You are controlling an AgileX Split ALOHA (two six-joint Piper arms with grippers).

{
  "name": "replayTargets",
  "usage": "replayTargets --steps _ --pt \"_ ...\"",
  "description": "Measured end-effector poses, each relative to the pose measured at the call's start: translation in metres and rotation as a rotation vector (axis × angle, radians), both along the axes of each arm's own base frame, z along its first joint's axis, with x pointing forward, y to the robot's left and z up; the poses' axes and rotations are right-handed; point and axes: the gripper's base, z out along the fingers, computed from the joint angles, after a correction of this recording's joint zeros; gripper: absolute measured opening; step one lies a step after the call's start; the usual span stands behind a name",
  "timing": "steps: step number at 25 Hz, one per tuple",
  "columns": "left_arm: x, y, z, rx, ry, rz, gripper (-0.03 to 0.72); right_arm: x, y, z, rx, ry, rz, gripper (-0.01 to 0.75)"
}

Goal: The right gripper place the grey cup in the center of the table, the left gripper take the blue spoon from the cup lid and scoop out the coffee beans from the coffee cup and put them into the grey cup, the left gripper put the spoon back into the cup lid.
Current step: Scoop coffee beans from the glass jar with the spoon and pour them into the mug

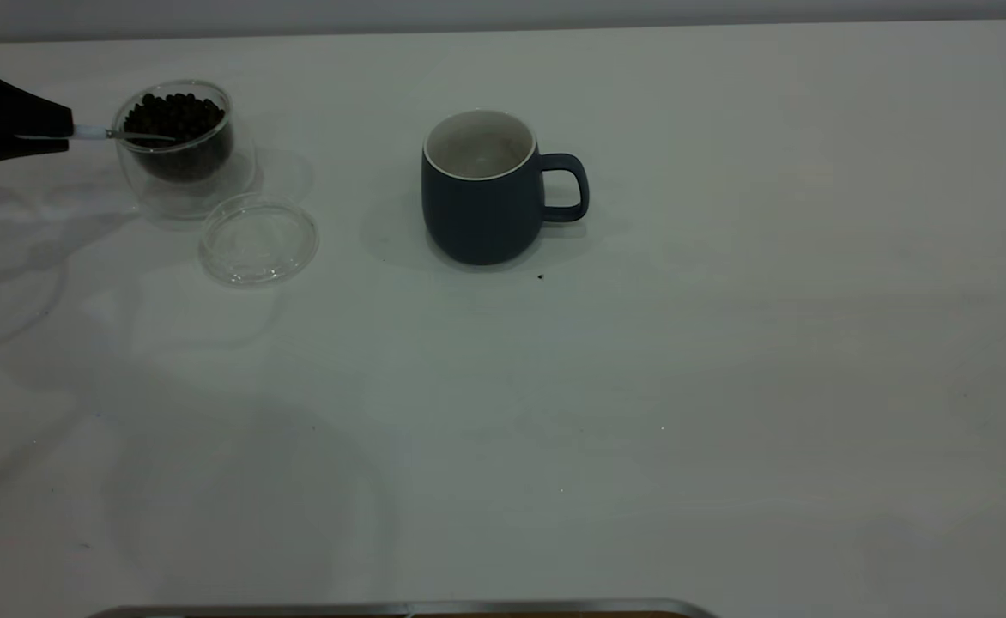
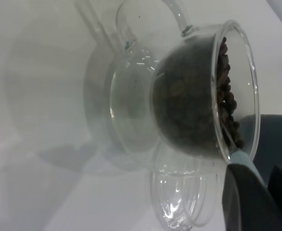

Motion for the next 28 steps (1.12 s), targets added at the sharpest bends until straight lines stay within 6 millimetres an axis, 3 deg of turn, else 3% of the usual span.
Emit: replayTargets --steps 4,12,28 --pt "-0.001 0.0 0.001 -0.02 -0.002 -0.008 0.13 0.0 0.0 0.0 0.0 0.0 0.0 0.451" --pt "-0.01 0.019 0.005 -0.066 -0.008 0.017 0.13 0.0 0.0 0.0 0.0 0.0 0.0 0.451" --pt "-0.014 0.017 0.011 -0.142 -0.022 -0.031 0.13 0.0 0.001 0.0 0.01 0.001 0.006 0.451"
